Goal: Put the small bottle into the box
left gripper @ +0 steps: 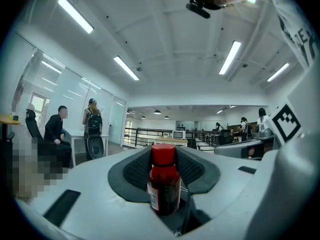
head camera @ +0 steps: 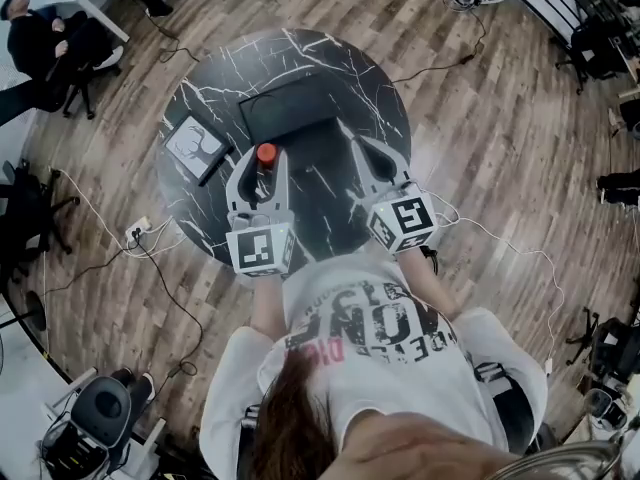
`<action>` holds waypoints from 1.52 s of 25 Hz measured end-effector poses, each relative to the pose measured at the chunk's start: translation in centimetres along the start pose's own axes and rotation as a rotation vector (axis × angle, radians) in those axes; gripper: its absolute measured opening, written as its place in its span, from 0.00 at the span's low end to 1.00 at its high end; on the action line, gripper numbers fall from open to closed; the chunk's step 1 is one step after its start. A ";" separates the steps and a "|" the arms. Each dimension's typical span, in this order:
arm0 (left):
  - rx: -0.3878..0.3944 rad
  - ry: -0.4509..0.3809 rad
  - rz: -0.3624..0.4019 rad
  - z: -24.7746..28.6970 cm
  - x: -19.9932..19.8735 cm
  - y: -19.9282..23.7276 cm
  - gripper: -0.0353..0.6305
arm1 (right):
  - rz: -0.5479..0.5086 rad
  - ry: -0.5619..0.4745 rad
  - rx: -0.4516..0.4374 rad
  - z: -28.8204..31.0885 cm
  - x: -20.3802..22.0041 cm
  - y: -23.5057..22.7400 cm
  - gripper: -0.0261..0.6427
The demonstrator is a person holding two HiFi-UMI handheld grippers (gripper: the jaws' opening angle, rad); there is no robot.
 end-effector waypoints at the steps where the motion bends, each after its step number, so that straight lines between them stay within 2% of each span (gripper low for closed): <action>1: 0.005 0.001 0.000 -0.1 -0.1 0.1 0.27 | -0.001 0.001 0.006 -0.1 -0.1 0.1 0.04; 12: 0.041 0.005 0.001 -0.6 -0.3 0.5 0.27 | -0.009 -0.002 0.038 -0.6 -0.4 1.2 0.04; 20: 0.036 -0.009 0.009 -1.3 -0.8 0.6 0.27 | -0.011 -0.006 0.047 -1.1 -0.5 1.4 0.04; 28: 0.020 -0.056 0.032 -1.3 -2.8 1.5 0.27 | 0.001 -0.007 0.059 -1.5 -0.4 1.2 0.04; 38: 0.050 -0.084 0.079 -0.1 -5.0 1.7 0.27 | 0.014 0.009 0.074 -1.8 0.2 0.8 0.04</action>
Point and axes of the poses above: the fingertips, and each gripper's own axes: z forward along the fingers, y to its left, x out of its underside, the point moved 5 cm from there along -z, backward along the fingers, and after that the axes turned 15 degrees about -z, right-handed, at the moved point
